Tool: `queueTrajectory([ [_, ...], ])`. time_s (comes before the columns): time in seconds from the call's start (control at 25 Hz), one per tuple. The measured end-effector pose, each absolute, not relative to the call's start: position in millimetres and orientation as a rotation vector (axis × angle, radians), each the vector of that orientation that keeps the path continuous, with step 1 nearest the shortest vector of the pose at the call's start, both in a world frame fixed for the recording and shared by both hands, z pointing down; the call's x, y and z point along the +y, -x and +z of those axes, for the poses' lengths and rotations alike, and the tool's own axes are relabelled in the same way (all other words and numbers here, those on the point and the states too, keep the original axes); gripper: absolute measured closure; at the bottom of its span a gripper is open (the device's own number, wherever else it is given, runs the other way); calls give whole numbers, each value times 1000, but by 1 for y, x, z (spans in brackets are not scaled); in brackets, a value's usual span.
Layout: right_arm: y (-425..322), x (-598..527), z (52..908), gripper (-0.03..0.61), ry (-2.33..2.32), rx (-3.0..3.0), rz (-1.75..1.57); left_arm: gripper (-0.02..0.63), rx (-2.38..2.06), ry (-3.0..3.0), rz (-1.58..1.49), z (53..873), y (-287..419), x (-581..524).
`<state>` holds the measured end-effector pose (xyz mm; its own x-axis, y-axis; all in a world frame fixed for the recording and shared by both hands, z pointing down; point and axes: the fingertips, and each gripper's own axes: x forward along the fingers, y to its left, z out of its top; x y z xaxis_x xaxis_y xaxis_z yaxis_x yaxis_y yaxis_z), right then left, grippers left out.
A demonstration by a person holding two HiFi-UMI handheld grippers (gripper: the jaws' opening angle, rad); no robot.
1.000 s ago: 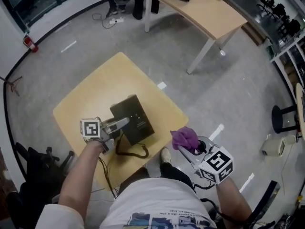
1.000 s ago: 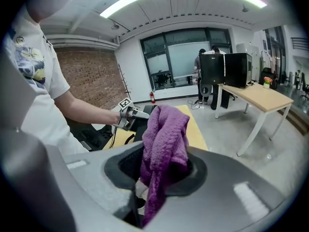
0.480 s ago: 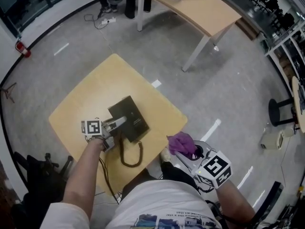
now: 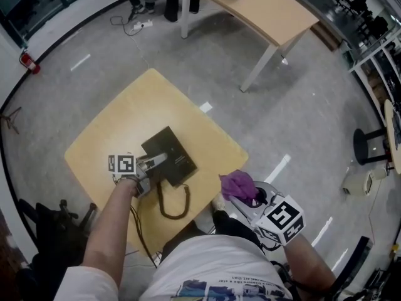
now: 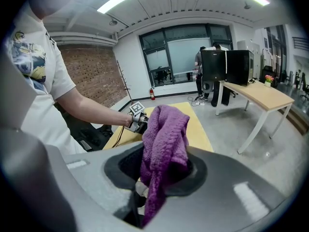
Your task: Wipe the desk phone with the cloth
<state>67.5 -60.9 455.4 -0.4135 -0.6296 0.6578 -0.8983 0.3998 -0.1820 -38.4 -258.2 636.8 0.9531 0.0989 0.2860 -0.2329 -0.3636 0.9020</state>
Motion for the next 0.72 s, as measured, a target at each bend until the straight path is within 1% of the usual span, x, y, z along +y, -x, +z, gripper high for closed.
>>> queueTrajectory([
  [0.16, -57, -66, 458, 472, -1279, -2174, 712, 396, -176, -1924, 413, 642, 46, -261],
  [0.4, -52, -80, 462, 472, -1271, -2187, 683, 269, -345, -2004, 469, 645, 64, -277],
  [0.6, -47, -71, 464, 472, -1295, -2166, 663, 236, -451, -2078, 474, 646, 93, -267],
  [0.72, -46, -67, 460, 472, -1316, -2159, 638, 236, -551, -2131, 485, 642, 114, -266],
])
